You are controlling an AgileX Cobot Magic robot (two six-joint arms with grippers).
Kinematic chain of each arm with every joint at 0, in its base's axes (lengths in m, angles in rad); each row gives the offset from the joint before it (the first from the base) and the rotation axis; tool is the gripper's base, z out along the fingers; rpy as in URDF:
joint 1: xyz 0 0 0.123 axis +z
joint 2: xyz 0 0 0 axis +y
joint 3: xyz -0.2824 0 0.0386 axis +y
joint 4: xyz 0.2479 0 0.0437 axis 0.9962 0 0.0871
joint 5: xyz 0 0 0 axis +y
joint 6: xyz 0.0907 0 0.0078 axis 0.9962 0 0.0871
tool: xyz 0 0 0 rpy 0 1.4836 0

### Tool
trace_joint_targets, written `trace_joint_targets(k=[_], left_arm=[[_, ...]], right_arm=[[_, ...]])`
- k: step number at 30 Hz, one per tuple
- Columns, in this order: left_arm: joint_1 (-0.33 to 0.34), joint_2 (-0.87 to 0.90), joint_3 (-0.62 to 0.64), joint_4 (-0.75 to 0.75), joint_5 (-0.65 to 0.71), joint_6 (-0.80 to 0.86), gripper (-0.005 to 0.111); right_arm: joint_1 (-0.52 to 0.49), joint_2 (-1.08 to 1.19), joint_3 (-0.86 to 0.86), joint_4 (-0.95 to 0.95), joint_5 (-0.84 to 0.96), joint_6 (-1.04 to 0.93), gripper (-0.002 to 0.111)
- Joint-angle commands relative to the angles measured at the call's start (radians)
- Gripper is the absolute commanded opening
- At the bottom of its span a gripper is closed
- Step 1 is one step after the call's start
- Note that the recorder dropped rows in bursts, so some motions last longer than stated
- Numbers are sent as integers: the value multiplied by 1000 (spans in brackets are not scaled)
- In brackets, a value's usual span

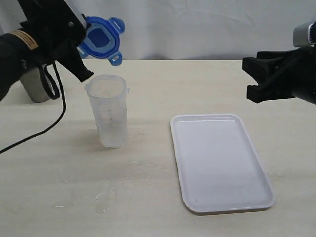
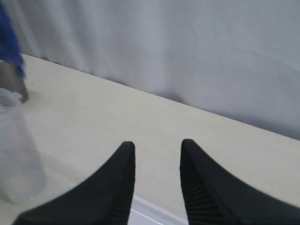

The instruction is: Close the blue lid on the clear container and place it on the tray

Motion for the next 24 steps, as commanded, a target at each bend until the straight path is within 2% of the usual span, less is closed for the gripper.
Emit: trace_joint_targets(k=[1, 5, 10, 14, 17, 20, 24], left_arm=[[-10, 23, -1, 64, -6, 5, 0], [-10, 23, -1, 86, 37, 118, 0], [-10, 23, -1, 108, 63, 120, 0], [-10, 23, -1, 108, 62, 120, 0], [-10, 23, -1, 108, 62, 122, 0], [-10, 23, -1, 108, 59, 122, 0], [-10, 23, -1, 108, 57, 122, 0]], right_arm=[[-8, 1, 5, -98, -203, 42, 32], [-8, 27, 2, -111, -238, 47, 32], [-8, 113, -70, -253, -394, 143, 32], [-5, 202, -176, -353, -455, 176, 40], [40, 268, -273, -412, -426, 197, 46], [110, 342, -397, -514, -379, 257, 46], [170, 444, -580, -702, -308, 491, 46]])
